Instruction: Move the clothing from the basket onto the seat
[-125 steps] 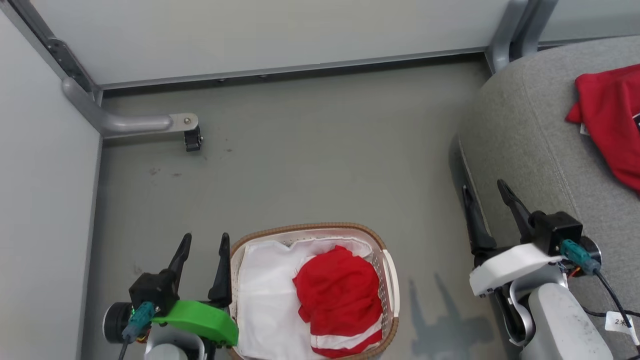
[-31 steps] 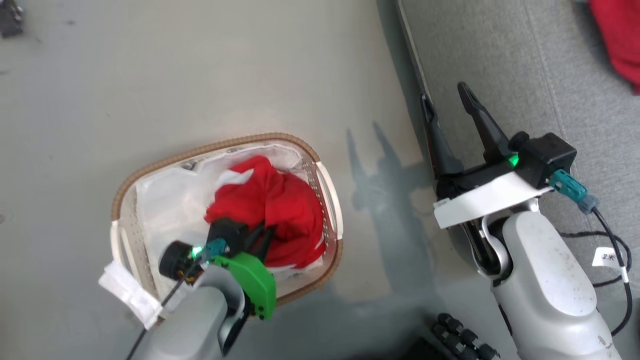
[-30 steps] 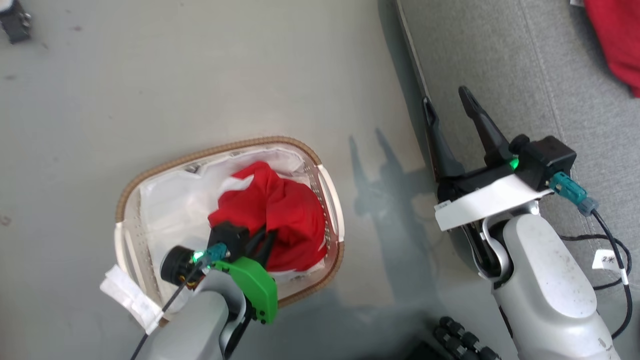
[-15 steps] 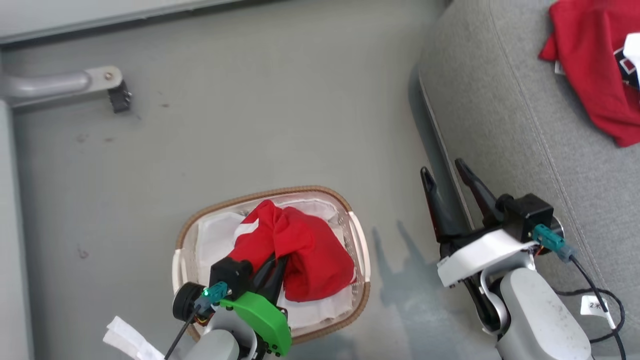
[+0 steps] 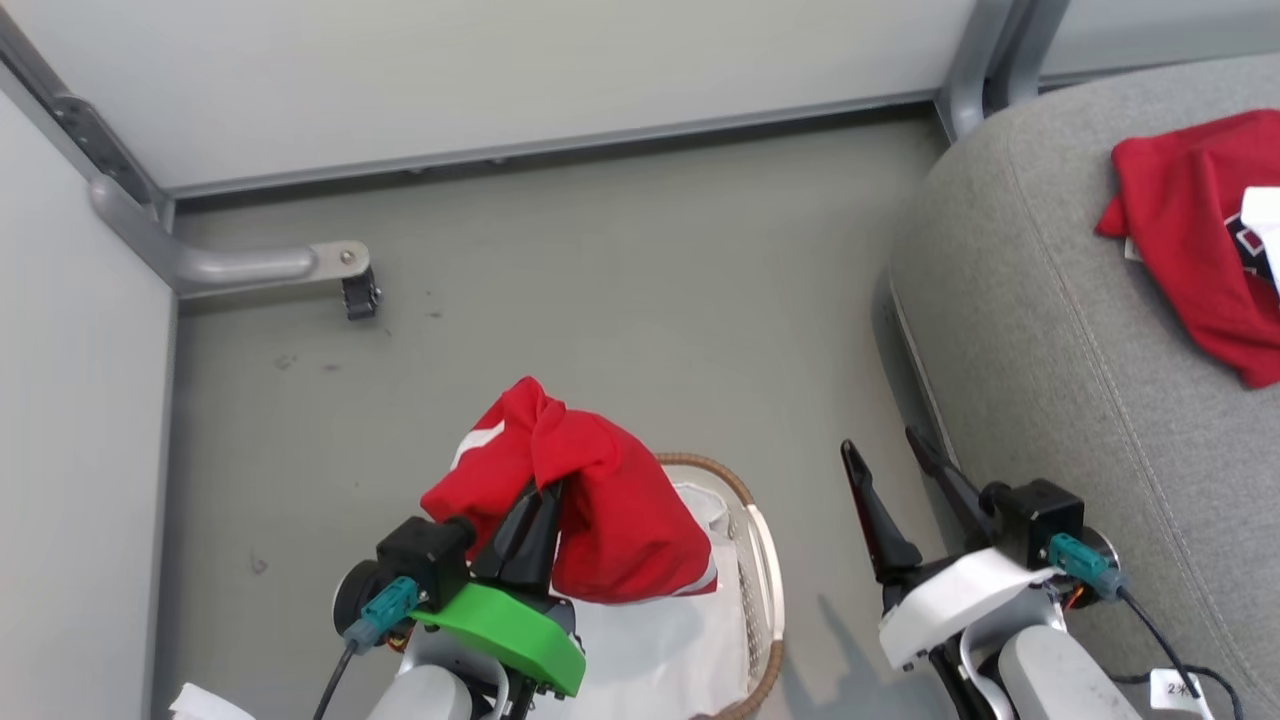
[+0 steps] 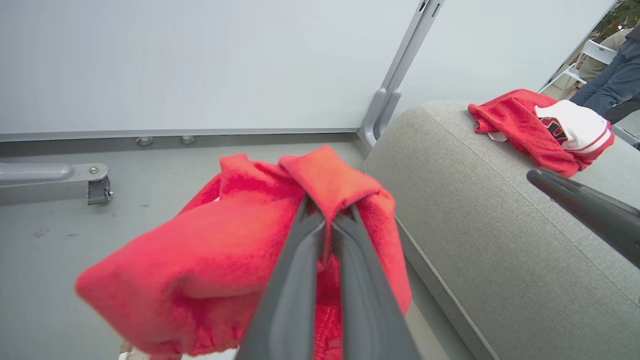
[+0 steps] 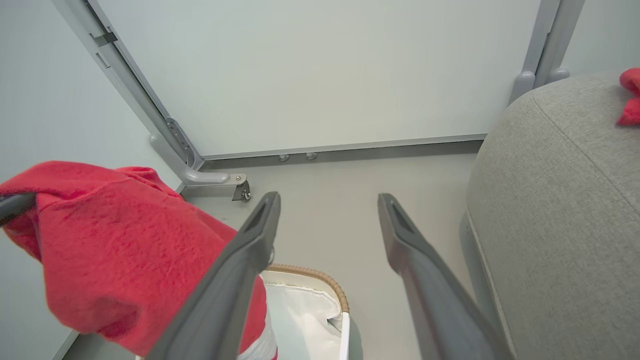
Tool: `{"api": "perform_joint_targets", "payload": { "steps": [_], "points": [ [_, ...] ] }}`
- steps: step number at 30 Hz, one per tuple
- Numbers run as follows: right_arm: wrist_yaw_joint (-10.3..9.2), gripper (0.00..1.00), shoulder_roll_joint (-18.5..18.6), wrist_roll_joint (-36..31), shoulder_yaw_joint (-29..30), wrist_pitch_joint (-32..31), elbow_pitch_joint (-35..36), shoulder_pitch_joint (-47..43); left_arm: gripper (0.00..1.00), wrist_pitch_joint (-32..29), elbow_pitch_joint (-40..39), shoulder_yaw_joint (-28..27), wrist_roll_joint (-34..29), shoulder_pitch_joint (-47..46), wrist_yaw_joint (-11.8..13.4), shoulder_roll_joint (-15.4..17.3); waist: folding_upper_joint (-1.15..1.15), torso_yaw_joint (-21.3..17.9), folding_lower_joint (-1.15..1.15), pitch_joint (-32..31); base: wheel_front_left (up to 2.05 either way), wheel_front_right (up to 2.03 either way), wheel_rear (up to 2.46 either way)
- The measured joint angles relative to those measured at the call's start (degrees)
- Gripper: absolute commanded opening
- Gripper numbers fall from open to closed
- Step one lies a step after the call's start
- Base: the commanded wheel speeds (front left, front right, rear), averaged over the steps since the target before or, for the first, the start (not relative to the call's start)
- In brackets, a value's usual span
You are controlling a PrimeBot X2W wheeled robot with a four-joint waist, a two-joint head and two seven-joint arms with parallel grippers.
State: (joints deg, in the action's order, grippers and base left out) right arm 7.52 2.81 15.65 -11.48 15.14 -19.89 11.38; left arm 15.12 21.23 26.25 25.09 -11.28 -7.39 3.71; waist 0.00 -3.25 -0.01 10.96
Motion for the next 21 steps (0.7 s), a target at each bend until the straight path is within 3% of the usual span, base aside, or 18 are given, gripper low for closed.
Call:
{"api": "perform_joint_targets", "payload": {
  "steps": [12,21],
  "points": [
    [0.01,1.00,0.0,-0.2,-3.1,0.0,-1.8,-3.8,0.00,0.0,-10.6,-4.3,-1.0,1.6,0.0,-0.5,0.00,1.9,0.00,-6.9,0.00,0.00,0.00],
    [0.01,1.00,0.0,1.9,-14.8,0.0,2.1,-3.7,0.00,0.0,-11.7,-2.8,0.0,3.2,0.0,-0.7,0.00,2.8,0.00,-9.0,0.00,0.00,0.00]
  ]
}}
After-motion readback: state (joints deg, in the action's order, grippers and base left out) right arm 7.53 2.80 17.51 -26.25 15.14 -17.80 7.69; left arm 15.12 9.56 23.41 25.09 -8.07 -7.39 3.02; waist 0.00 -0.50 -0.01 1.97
